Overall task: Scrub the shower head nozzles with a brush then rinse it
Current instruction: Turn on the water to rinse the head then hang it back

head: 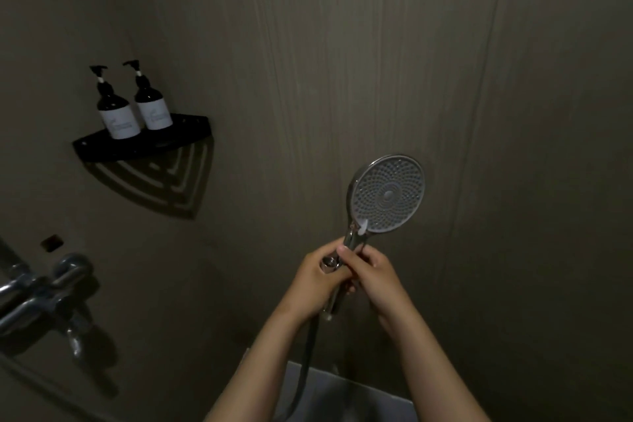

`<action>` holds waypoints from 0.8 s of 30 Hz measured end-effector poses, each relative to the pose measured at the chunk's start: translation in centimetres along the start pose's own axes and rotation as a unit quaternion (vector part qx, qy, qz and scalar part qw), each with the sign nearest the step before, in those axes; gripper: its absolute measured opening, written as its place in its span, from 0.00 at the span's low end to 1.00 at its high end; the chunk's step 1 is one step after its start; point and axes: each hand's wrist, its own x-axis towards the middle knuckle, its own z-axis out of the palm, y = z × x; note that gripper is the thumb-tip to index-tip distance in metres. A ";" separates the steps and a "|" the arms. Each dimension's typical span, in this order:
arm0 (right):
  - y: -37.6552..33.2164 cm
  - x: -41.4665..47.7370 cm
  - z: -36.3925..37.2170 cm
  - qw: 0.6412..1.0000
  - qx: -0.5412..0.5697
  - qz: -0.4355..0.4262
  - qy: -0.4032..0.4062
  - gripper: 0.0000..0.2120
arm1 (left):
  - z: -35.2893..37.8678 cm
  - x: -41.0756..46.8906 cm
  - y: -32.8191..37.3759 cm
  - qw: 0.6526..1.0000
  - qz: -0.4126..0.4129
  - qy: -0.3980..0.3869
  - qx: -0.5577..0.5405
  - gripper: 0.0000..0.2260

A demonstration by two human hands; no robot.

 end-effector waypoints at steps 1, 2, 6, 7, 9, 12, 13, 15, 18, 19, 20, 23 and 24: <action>0.1 0.0 0.1 1.000 0.003 -0.002 0.005 0.05 | -0.2 -0.1 0.0 1.000 0.002 -0.008 0.005 0.15; 0.2 0.0 0.4 1.000 0.007 -0.002 0.009 0.04 | -0.5 -0.2 0.0 1.000 0.004 -0.011 0.012 0.15; 0.4 0.1 1.5 1.000 0.011 0.017 0.009 0.03 | -1.9 -0.5 -0.2 0.999 0.001 -0.004 0.041 0.16; 0.4 0.1 1.8 1.000 0.012 0.021 0.008 0.03 | -2.5 -0.5 -0.2 0.999 0.004 -0.009 0.042 0.16; 0.2 0.2 2.3 1.000 0.010 0.021 0.005 0.05 | -3.5 -0.5 0.0 0.999 0.004 -0.020 0.031 0.17; -1.0 0.3 3.0 0.999 0.043 -0.010 0.025 0.05 | -5.0 -0.7 1.0 0.999 0.016 0.023 0.042 0.16; -1.4 0.5 3.1 0.998 0.053 -0.019 0.042 0.07 | -5.5 -0.8 1.1 0.997 0.019 0.060 0.049 0.15; -2.2 0.8 3.0 0.995 0.058 -0.028 0.072 0.09 | -6.6 -1.1 1.1 0.990 0.009 0.143 0.017 0.11; -2.5 1.2 2.4 0.993 0.064 -0.026 0.092 0.10 | -8.3 -1.5 0.0 0.969 0.008 0.242 0.051 0.05; -2.3 1.3 2.2 0.992 0.077 -0.026 0.096 0.09 | -8.5 -1.8 -0.3 0.966 0.011 0.250 0.067 0.03; -2.1 1.4 2.1 0.991 0.089 -0.024 0.101 0.09 | -8.4 -2.2 -0.6 0.966 0.011 0.245 0.078 0.04; -0.8 1.1 2.1 0.989 0.104 -0.007 0.110 0.09 | -7.3 -3.4 -1.9 0.972 -0.006 0.195 0.129 0.06; -0.2 0.8 2.1 0.988 0.105 0.005 0.111 0.09 | -6.8 -3.9 -2.3 0.972 -0.018 0.177 0.156 0.06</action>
